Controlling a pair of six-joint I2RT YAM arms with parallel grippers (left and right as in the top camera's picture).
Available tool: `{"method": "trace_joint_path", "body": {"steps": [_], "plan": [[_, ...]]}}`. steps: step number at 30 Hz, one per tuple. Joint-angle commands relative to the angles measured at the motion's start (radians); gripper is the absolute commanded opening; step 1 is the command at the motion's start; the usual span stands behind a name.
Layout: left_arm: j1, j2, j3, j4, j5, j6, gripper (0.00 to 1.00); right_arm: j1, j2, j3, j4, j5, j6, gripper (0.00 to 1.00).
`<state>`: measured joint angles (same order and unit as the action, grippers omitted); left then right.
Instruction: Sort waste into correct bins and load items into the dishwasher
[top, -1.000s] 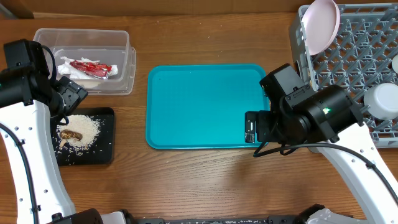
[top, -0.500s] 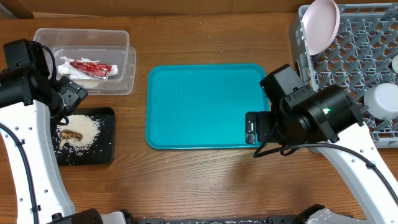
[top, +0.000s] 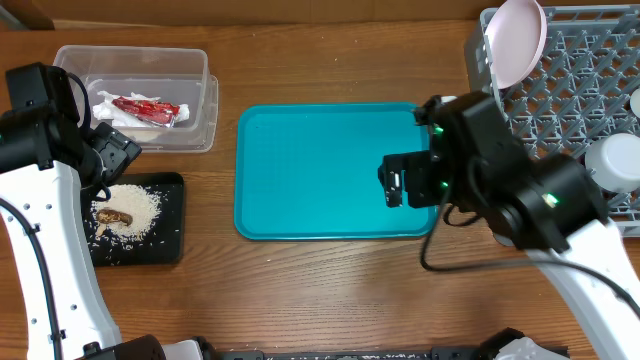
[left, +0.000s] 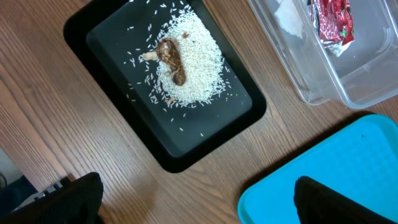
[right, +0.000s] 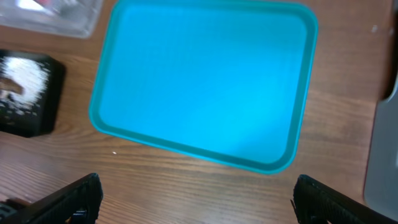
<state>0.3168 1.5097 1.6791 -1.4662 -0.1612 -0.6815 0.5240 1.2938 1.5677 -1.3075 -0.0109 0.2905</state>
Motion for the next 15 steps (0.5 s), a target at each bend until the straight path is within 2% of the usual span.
{"method": "trace_joint_path", "body": {"steps": [1,5,8,11,15], "plan": [[0.003,0.002,0.005,0.002,-0.003,-0.011,1.0,-0.024,-0.076,0.003,0.006,-0.005,-0.029,1.0],[0.003,0.002,0.005,0.002,-0.003,-0.011,1.0,-0.124,-0.126,-0.018,0.017,-0.044,-0.03,1.0],[0.003,0.002,0.005,0.002,-0.003,-0.011,1.0,-0.219,-0.188,-0.112,0.071,-0.114,-0.03,1.0],[0.003,0.002,0.005,0.002,-0.003,-0.011,1.0,-0.314,-0.282,-0.284,0.19,-0.185,-0.03,1.0],[0.003,0.002,0.005,0.002,-0.003,-0.011,1.0,-0.411,-0.449,-0.58,0.441,-0.262,-0.031,1.0]]}}
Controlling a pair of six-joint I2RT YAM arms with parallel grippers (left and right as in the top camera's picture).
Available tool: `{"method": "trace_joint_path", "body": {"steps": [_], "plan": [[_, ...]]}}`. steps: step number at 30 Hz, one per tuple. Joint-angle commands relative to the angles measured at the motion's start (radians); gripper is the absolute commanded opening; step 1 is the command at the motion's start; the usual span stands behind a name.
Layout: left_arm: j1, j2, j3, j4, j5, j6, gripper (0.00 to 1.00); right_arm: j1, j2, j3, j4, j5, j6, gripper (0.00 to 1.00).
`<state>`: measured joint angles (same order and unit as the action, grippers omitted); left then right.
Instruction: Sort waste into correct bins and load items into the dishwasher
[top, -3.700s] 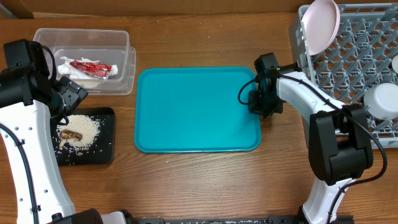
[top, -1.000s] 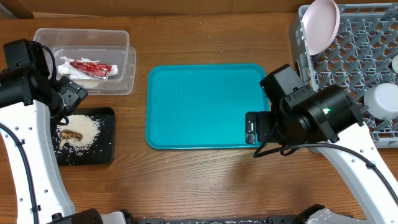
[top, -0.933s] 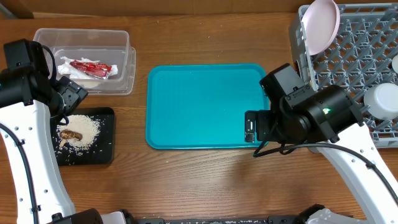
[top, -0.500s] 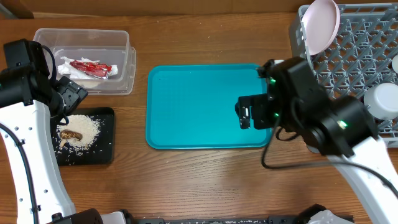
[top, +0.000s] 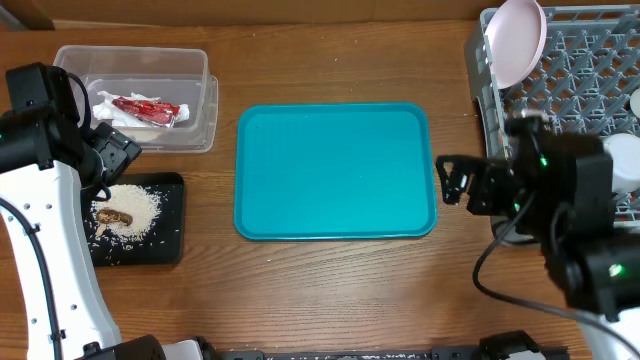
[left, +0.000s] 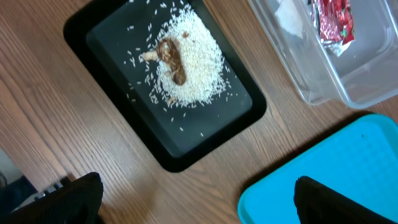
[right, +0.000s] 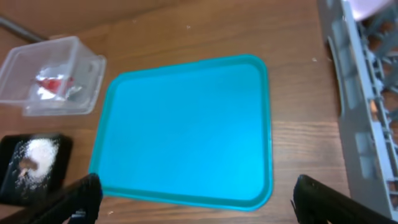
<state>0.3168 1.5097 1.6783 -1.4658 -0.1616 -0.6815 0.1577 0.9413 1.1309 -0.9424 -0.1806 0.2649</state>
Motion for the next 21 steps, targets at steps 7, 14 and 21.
{"method": "trace_joint_path", "body": {"steps": [7,14,21], "plan": [[0.003,0.002,0.006,0.001,-0.002,-0.011,1.0,-0.082,-0.428,-0.623,0.475,-0.151,-0.005,1.0],[0.003,0.002,0.006,0.001,-0.002,-0.011,1.0,-0.082,-0.705,-0.892,0.726,-0.144,-0.005,1.0],[0.003,0.002,0.006,0.001,-0.002,-0.011,1.0,-0.113,-0.848,-1.016,0.866,-0.093,-0.004,1.0]]}}
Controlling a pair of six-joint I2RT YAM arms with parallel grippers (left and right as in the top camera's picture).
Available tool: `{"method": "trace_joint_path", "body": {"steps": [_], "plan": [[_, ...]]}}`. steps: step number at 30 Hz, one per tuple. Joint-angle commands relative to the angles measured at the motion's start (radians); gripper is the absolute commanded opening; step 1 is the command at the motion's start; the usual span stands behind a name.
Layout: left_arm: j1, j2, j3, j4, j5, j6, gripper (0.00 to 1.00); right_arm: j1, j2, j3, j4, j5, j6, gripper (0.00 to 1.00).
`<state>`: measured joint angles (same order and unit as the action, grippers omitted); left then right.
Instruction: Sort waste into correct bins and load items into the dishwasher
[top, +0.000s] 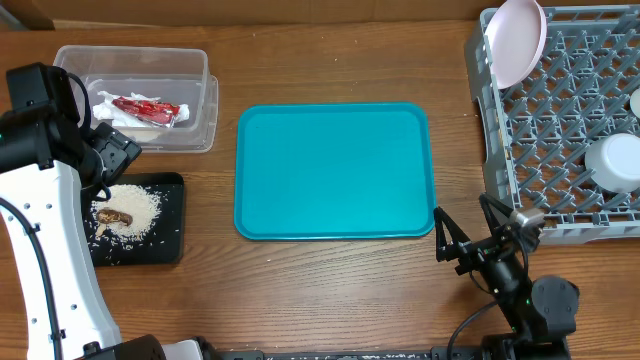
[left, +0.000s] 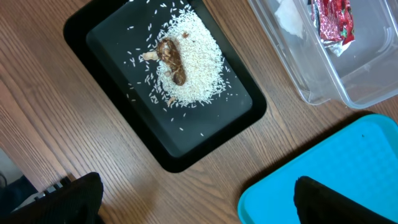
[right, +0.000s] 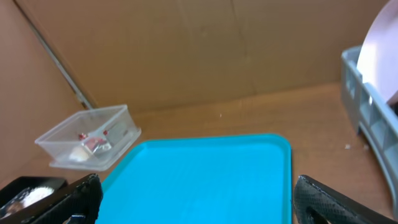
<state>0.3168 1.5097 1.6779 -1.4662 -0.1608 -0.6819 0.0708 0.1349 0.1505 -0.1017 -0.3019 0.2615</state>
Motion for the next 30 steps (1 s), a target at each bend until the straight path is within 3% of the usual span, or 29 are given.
{"method": "trace_joint_path", "body": {"steps": [1,15,30], "plan": [[0.003,0.002,0.006,0.002,-0.003,-0.01,1.0,-0.034,-0.05,-0.046,0.036,0.028,-0.001,1.0],[0.003,0.002,0.006,0.002,-0.003,-0.01,1.0,-0.05,-0.133,-0.143,0.228,0.153,-0.001,1.0],[0.003,0.002,0.006,0.002,-0.003,-0.01,1.0,-0.052,-0.132,-0.142,0.017,0.282,-0.059,1.0]]}}
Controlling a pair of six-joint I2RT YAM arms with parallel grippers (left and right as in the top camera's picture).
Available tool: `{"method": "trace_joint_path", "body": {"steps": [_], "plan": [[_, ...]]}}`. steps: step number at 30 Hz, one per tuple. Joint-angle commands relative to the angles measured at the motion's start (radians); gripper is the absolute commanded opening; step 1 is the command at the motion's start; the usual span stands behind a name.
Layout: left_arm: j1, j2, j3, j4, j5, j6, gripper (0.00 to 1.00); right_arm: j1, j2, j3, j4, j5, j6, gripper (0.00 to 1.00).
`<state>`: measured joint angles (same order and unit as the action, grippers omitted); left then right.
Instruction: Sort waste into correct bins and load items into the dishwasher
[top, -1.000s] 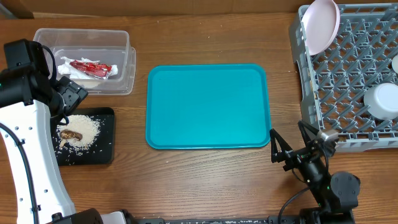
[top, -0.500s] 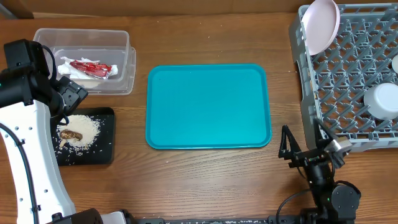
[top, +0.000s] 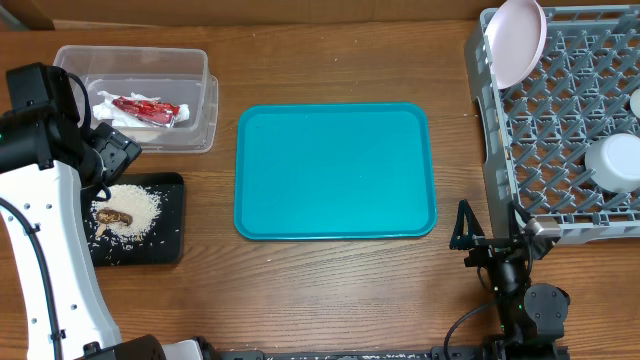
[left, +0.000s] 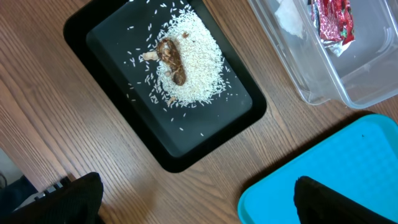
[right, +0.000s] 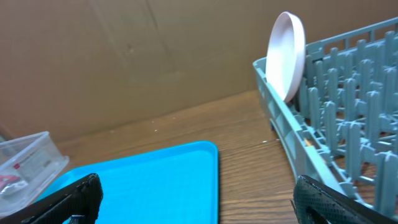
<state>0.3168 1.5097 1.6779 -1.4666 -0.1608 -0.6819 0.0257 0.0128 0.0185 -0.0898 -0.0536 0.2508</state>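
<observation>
The teal tray (top: 335, 172) lies bare at mid-table. A clear bin (top: 135, 97) at the back left holds a red wrapper (top: 148, 108) and white paper. In front of it a black tray (top: 170, 240) carries rice (top: 135, 208) and a brown scrap (top: 115, 215). The grey dish rack (top: 560, 120) on the right holds a pink plate (top: 517, 40) and a white cup (top: 612, 160). My left gripper (left: 196, 199) hangs open above the wood between black tray (left: 186, 149) and teal tray (left: 336, 168). My right gripper (top: 495, 238) stands open, low at the front right.
A cardboard wall closes off the back of the table in the right wrist view. There the rack (right: 348, 106) with its plate (right: 287, 53) rises on the right and the teal tray (right: 143, 177) lies to the left. Bare wood runs along the front.
My right gripper has shifted a little to the right at the table's front and now looks level at the rack and plate. The left arm and all objects are unchanged.
My right gripper was open above the teal tray's right part, looking down. Then it was at the tray's right edge beside the rack, then low at the front right. Now it rests there, open. The left gripper stayed open over the black tray throughout.
</observation>
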Motion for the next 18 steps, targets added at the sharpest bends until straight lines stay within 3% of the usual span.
{"method": "trace_joint_path", "body": {"steps": [1,9,18], "plan": [[0.003,0.002,0.006,0.002,-0.003,-0.01,1.0,-0.006,-0.01,-0.01,0.005,0.034,-0.077,1.0],[0.003,0.002,0.006,0.002,-0.003,-0.01,1.0,-0.007,-0.01,-0.01,0.005,0.034,-0.257,1.0],[0.003,0.002,0.006,0.002,-0.003,-0.01,1.0,-0.007,-0.01,-0.01,0.006,0.031,-0.255,1.0]]}}
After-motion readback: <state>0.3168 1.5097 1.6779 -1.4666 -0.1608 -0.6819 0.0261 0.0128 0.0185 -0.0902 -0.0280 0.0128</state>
